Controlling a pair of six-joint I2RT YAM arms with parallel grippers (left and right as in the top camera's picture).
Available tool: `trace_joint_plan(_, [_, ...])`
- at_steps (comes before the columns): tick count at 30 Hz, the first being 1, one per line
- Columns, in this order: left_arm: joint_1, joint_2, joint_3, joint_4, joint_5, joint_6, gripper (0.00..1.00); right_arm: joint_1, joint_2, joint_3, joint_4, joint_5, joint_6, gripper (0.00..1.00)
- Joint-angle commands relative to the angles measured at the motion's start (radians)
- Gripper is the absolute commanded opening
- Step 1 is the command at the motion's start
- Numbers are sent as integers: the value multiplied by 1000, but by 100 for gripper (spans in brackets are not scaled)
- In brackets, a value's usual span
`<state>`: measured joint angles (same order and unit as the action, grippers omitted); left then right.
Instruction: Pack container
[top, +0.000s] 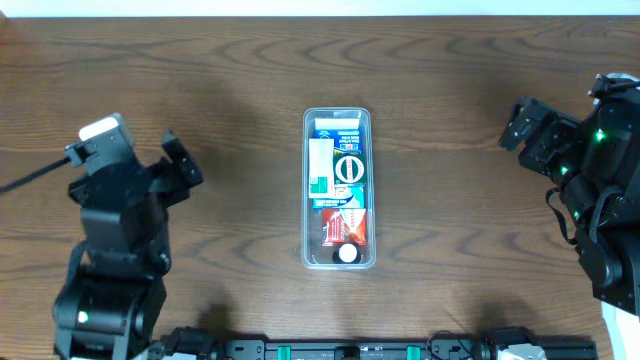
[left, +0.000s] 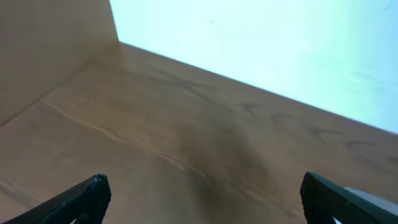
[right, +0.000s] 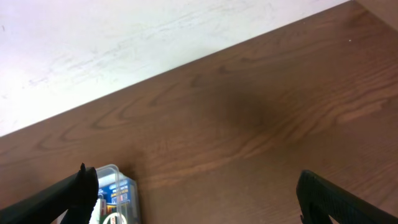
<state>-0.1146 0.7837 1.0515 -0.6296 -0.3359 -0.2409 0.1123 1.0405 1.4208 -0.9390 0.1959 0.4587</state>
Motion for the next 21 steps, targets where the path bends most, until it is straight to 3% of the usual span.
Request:
trace_joint_plan(1, [94,-79,-114,44,205,114,98,-8,0,2,0,6,-8,99])
trace_joint_plan(11, [167,-433,-509,249,275,113,98,-8,0,2,0,6,-8,99])
trace_joint_plan(21, [167,-747,-776,391,299,109,98,-8,0,2,0,6,-8,99])
